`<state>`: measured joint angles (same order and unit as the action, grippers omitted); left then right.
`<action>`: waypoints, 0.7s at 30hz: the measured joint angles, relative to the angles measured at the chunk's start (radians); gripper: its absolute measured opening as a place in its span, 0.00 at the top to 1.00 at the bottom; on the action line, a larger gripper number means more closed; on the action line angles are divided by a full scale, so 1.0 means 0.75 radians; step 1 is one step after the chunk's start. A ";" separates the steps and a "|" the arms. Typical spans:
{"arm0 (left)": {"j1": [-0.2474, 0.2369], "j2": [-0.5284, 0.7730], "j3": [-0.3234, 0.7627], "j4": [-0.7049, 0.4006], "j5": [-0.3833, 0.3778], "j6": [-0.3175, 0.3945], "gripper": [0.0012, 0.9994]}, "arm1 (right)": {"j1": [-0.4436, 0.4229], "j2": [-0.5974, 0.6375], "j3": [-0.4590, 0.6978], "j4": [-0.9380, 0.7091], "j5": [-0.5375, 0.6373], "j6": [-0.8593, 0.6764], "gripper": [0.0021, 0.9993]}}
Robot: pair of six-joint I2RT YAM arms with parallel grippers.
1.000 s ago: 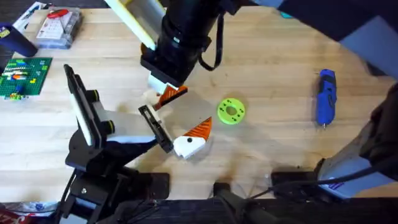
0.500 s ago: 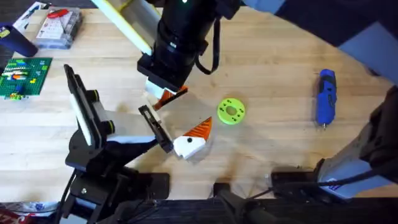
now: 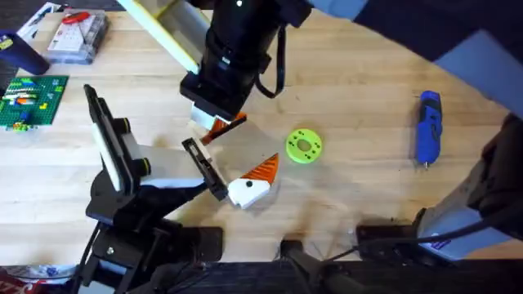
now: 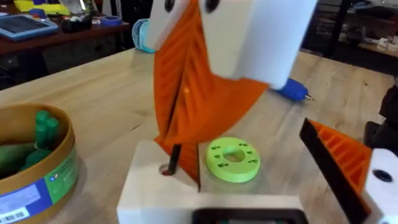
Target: Pick up the gripper from the table and insert it into the empty holder that is missing its gripper. Then pick up a screw, insert it into the mounting hole, and use the screwdriver to tighten it. Finally, clean up the table by picking up the vegetable and placing it into the bucket.
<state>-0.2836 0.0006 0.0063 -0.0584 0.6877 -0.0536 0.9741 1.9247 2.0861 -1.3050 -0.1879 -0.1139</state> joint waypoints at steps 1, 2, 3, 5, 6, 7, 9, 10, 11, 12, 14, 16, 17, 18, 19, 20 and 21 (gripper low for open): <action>0.000 0.000 0.000 0.000 0.000 0.000 0.01 | 0.000 0.006 0.000 0.000 0.000 0.000 1.00; 0.000 0.000 0.000 0.000 0.000 0.000 0.01 | 0.000 0.014 0.000 0.000 0.000 0.000 1.00; 0.000 0.000 0.000 0.000 0.000 0.000 0.01 | 0.000 0.021 0.000 -0.001 0.000 0.000 1.00; 0.000 0.000 0.000 -0.001 0.000 -0.004 0.01 | 0.000 0.035 0.000 -0.004 0.000 0.000 1.00; 0.000 0.000 0.000 -0.001 0.000 -0.008 0.01 | 0.000 0.037 0.000 -0.004 0.000 0.000 1.00; 0.000 0.000 0.000 -0.001 0.000 -0.009 0.01 | 0.000 0.038 0.000 -0.004 0.000 0.000 1.00; 0.000 0.000 0.000 -0.001 0.000 -0.009 0.01 | 0.000 0.039 0.000 -0.004 0.000 0.000 1.00; 0.000 0.000 0.000 -0.001 0.000 -0.009 0.01 | 0.000 0.039 0.000 -0.004 -0.001 0.000 1.00; 0.000 0.000 0.000 -0.001 0.000 -0.009 0.01 | 0.000 0.039 0.000 -0.004 0.000 0.000 1.00; 0.000 0.000 0.000 -0.001 0.000 -0.009 0.01 | 0.000 0.039 0.000 -0.004 0.000 0.000 1.00; 0.000 0.000 0.000 -0.001 0.000 -0.009 0.01 | 0.000 0.039 0.000 -0.004 0.000 0.000 1.00; 0.000 0.000 0.000 0.000 0.000 -0.009 0.01 | 0.000 0.039 0.000 0.001 0.000 0.000 1.00; 0.000 0.000 0.000 0.000 0.000 -0.009 0.01 | 0.000 0.039 0.000 0.004 0.000 0.000 1.00; 0.000 0.000 0.000 0.000 0.000 -0.009 0.01 | 0.000 0.039 0.000 0.007 0.000 0.000 1.00; 0.000 0.000 0.000 0.000 0.000 -0.009 0.01 | 0.000 0.039 0.000 0.010 0.000 0.000 1.00; 0.000 0.000 0.000 0.000 0.000 -0.009 0.01 | 0.000 0.039 0.000 0.015 0.000 0.000 1.00; 0.000 0.000 0.000 0.000 0.000 -0.009 0.01 | 0.000 0.039 0.000 0.021 0.000 0.000 1.00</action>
<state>-0.2836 0.0006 0.0063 -0.0586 0.6876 -0.0601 0.9741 1.9537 2.0861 -1.2894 -0.1879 -0.1139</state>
